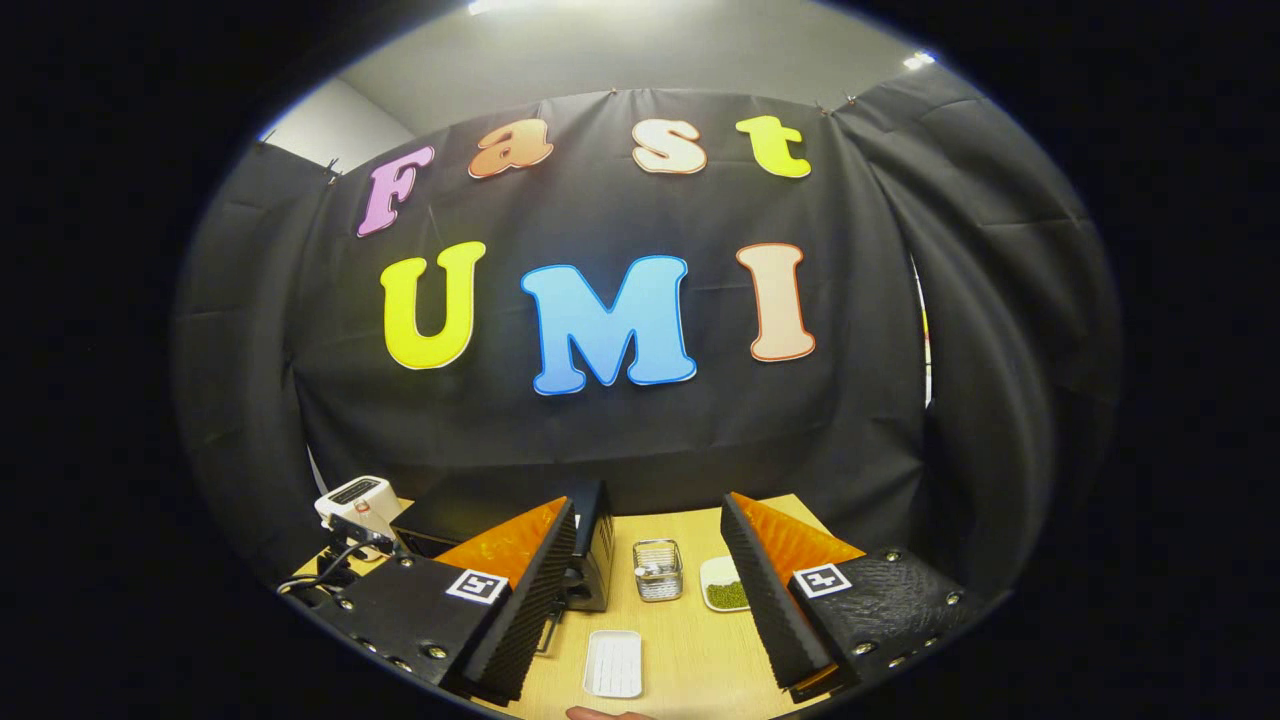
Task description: Open the electric oven with the left hand, put the food in, and close the electric oven.
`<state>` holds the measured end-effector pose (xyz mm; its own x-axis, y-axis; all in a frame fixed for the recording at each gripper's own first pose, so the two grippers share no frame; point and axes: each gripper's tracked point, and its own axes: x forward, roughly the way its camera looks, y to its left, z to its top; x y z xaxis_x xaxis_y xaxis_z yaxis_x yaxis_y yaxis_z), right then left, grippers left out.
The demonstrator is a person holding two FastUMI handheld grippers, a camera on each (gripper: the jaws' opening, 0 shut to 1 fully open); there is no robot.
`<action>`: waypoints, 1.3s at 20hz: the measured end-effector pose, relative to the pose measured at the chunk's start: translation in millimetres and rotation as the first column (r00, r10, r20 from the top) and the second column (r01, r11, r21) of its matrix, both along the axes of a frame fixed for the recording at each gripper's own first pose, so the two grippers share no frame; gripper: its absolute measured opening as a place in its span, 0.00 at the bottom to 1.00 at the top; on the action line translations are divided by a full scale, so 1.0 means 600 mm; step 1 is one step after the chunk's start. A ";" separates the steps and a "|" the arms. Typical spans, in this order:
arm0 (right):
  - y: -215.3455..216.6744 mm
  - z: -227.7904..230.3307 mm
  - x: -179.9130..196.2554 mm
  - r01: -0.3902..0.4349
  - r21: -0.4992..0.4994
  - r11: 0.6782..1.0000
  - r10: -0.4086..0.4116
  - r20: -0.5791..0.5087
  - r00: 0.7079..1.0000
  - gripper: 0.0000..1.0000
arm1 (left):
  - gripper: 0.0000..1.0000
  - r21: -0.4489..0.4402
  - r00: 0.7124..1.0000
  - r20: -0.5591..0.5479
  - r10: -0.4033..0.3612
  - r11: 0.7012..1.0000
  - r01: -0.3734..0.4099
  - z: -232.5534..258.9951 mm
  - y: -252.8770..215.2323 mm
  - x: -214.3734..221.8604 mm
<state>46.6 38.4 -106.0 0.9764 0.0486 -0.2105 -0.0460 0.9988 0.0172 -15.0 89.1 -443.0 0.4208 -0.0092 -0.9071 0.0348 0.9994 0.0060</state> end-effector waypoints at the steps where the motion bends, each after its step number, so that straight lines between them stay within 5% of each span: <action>1: -0.004 -0.001 0.000 0.005 -0.001 1.000 -0.005 -0.002 1.000 0.88 | 0.94 -0.001 1.000 -0.020 -0.006 1.000 0.006 -0.010 -0.001 0.000; 8: -0.020 -0.013 -0.004 0.030 -0.026 0.999 -0.031 -0.026 0.999 0.88 | 1.00 0.028 0.991 -0.133 -0.006 1.000 0.010 -0.077 0.003 0.011; 26: -0.030 -0.026 0.001 0.050 -0.052 0.997 -0.053 -0.058 0.997 0.89 | 0.93 -0.003 0.980 -0.200 -0.012 1.000 0.012 -0.131 0.007 0.040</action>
<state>47.0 20.4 -121.6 0.9632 -0.0133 -0.2686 0.0047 0.9995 -0.0325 8.8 93.3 -521.8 0.2306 -0.0152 -0.9729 0.0470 0.9989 -0.0044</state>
